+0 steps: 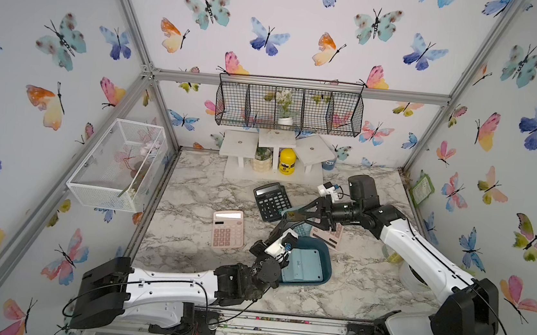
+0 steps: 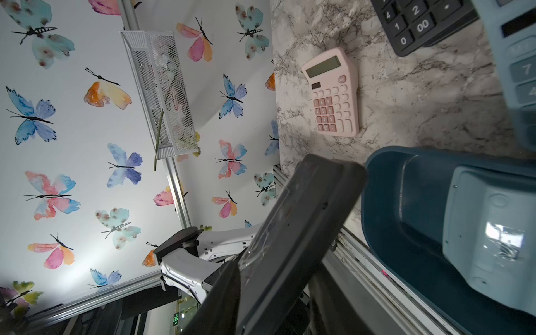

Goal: Put the calculator in the storage box
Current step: Place the calculator in the storage box.

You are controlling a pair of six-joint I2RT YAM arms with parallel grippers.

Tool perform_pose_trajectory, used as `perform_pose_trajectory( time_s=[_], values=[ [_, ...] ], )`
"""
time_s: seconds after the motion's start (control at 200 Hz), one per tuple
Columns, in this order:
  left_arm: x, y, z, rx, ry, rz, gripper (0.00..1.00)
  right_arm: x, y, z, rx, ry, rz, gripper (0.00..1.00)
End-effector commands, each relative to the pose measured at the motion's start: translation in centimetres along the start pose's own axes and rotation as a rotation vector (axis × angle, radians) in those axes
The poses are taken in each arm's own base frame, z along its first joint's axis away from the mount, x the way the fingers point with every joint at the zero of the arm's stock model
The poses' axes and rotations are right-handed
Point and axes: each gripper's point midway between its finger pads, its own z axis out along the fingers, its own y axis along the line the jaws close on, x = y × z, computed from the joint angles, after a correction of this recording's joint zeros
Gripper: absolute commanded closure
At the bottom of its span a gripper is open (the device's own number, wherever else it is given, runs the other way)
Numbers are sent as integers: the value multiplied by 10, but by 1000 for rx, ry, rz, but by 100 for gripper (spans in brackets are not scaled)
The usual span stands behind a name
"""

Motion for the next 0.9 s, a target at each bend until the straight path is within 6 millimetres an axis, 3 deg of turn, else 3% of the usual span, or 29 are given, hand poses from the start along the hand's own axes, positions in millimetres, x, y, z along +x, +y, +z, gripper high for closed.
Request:
perform_pose_trajectory(
  time_s=[0.0, 0.145, 0.225, 0.435, 0.515, 0.566, 0.896],
  values=[
    [-13, 5, -2, -41, -39, -27, 94, 4, 11, 1, -32, 41, -18, 65],
    [-12, 3, -1, -52, -38, -6, 90, 4, 12, 3, -49, 59, -5, 68],
    [-12, 2, 0, -56, -36, 3, 83, 4, 14, 4, -57, 68, -2, 73],
    [-14, -2, 1, -34, -44, -1, 39, 3, 16, 5, -74, 82, 5, 98],
    [-17, -2, -2, -8, -57, -25, 20, 2, 18, 5, -76, 78, -1, 99],
    [-19, 0, -5, 6, -64, -48, 0, 1, 19, 4, -73, 69, -6, 99],
    [-20, 15, -32, 158, -49, -220, 1, -12, 22, -12, 14, -76, -153, 99]
  ],
)
